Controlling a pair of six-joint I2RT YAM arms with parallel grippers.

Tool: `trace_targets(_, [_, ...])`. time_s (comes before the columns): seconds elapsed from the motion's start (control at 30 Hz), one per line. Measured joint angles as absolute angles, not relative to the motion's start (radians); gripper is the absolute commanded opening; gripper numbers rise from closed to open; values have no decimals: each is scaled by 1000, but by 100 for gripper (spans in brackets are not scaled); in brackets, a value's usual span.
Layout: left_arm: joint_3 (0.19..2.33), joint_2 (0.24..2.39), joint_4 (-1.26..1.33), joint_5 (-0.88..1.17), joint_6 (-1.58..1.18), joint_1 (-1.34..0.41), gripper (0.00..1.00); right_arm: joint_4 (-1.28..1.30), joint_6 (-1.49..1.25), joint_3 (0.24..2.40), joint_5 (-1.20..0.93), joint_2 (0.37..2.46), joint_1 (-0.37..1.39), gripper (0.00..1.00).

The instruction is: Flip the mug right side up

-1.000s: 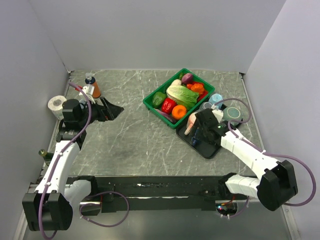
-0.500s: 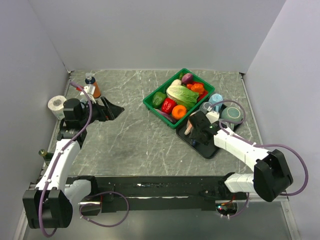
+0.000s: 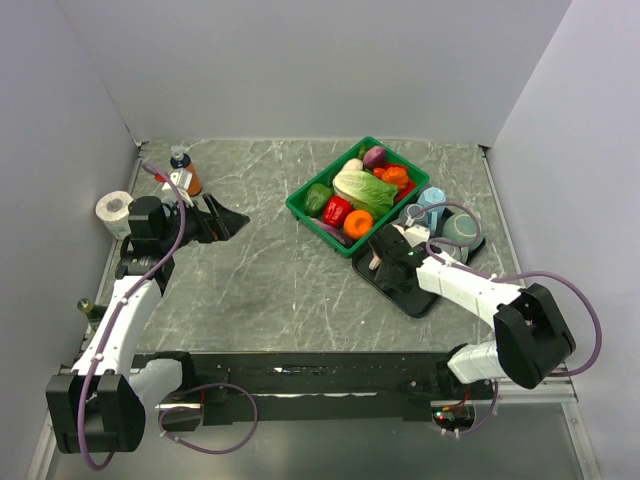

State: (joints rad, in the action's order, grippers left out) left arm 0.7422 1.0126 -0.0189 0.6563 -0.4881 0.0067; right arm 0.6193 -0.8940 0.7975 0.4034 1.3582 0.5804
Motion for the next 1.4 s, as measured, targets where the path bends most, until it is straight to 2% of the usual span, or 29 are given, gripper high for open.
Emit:
trace_targets(0.17, [742, 1013, -19, 657, -488, 7, 96, 622, -901, 795, 402, 1360, 584, 40])
trace_targets(0.37, [742, 1013, -19, 657, -488, 7, 96, 622, -903, 793, 400, 1372, 586, 36])
trace_targets(0.53, [742, 1014, -19, 658, -488, 7, 96, 625, -909, 791, 401, 1380, 586, 17])
trace_targets(0.57, [742, 1015, -19, 658, -489, 7, 96, 627, -912, 791, 403, 1381, 586, 9])
trace_targets(0.67, [742, 1015, -19, 658, -491, 7, 96, 631, -921, 791, 406, 1381, 586, 0])
trace_targets(1.13, [742, 1015, -18, 661, -492, 7, 96, 623, -931, 770, 414, 1350, 587, 0])
trace_targets(1.4, [742, 1021, 0, 686, -502, 7, 96, 628, -919, 728, 391, 1109, 587, 0])
